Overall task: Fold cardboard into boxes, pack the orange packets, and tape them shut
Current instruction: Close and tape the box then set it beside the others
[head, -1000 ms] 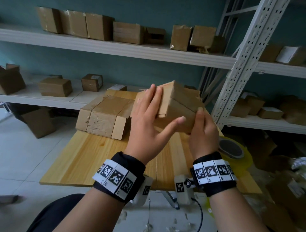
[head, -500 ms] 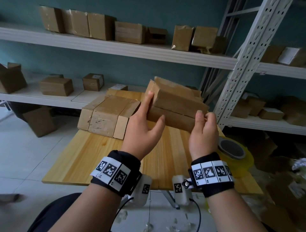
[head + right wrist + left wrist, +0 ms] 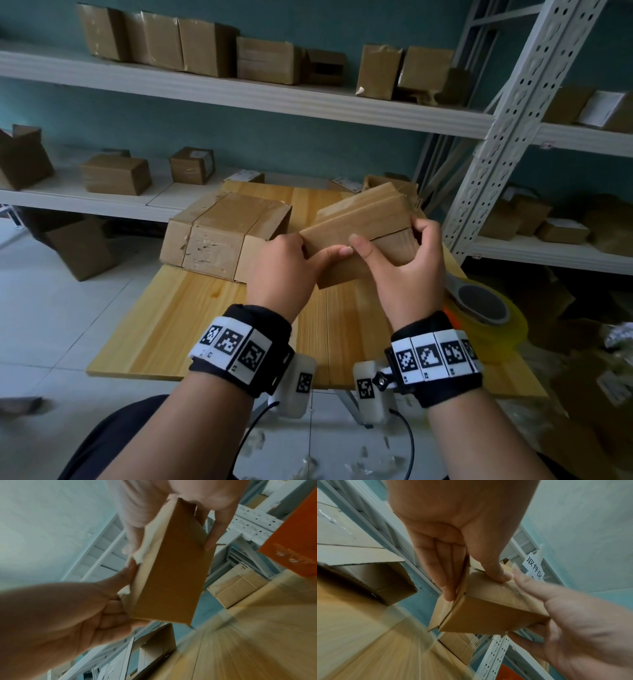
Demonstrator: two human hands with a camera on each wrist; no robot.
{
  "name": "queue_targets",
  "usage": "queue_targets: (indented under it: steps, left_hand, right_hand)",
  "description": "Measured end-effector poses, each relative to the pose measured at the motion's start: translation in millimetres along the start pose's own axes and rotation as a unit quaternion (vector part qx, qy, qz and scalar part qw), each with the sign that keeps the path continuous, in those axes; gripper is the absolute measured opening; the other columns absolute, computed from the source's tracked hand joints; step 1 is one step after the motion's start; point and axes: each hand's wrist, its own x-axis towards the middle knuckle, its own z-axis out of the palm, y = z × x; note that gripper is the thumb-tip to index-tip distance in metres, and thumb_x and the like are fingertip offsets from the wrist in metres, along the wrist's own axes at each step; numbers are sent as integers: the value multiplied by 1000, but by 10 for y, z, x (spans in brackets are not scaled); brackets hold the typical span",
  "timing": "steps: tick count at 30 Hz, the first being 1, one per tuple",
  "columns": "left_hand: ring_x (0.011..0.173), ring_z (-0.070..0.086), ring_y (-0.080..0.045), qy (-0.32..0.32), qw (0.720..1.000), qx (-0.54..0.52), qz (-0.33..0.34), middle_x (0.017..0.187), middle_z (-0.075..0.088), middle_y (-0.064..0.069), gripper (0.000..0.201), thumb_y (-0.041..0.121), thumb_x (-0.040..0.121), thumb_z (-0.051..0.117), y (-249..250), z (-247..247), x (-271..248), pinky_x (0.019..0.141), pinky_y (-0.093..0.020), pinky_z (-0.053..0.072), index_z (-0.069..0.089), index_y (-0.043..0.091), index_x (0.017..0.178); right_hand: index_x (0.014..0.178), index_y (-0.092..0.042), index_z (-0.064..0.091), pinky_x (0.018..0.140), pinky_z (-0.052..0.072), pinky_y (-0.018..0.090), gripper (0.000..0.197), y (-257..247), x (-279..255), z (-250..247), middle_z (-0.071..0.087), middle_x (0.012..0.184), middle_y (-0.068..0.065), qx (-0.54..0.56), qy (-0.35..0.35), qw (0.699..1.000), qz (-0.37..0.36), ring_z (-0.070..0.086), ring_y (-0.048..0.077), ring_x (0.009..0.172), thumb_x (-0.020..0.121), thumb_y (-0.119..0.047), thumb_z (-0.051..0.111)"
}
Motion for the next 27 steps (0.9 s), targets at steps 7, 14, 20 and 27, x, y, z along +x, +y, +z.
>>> queue_targets:
  steps: [7,14,20,27]
  left_hand:
    - [57,69,-7,-11,996,35,78,61,70,7,62,68,101,44,-104,-70,4,62,-36,61,73,19,75]
    - [65,58,-2,103,993,-40,41,74,60,12,35,43,113,42,-29,-13,-80,56,-25,42,60,21,93]
    - [89,60,6,154,945,-279,-72,103,63,14,56,72,99,47,83,-45,-68,75,-18,45,58,21,120]
    - [107,64,-2,203,919,-337,-30,122,66,6,23,33,111,53,58,-34,-21,92,-27,55,57,17,127]
  right_hand:
    - [113,-18,71,61,40,5,36,172,161,-122,64,85,-20,-29,24,999,-3,60,-7,78,102,-51,60]
    - [98,-21,68,60,39,8,20,130,112,-35,63,77,-14,5,4,1000,-1,58,-6,71,109,-32,55]
    - [111,-15,75,77,54,10,13,-7,-66,71,77,100,-17,39,-111,993,-4,70,-7,94,104,-21,66]
    - [116,-45,59,103,56,47,76,-16,-50,88,70,124,-11,186,-162,933,263,67,13,118,67,-103,47]
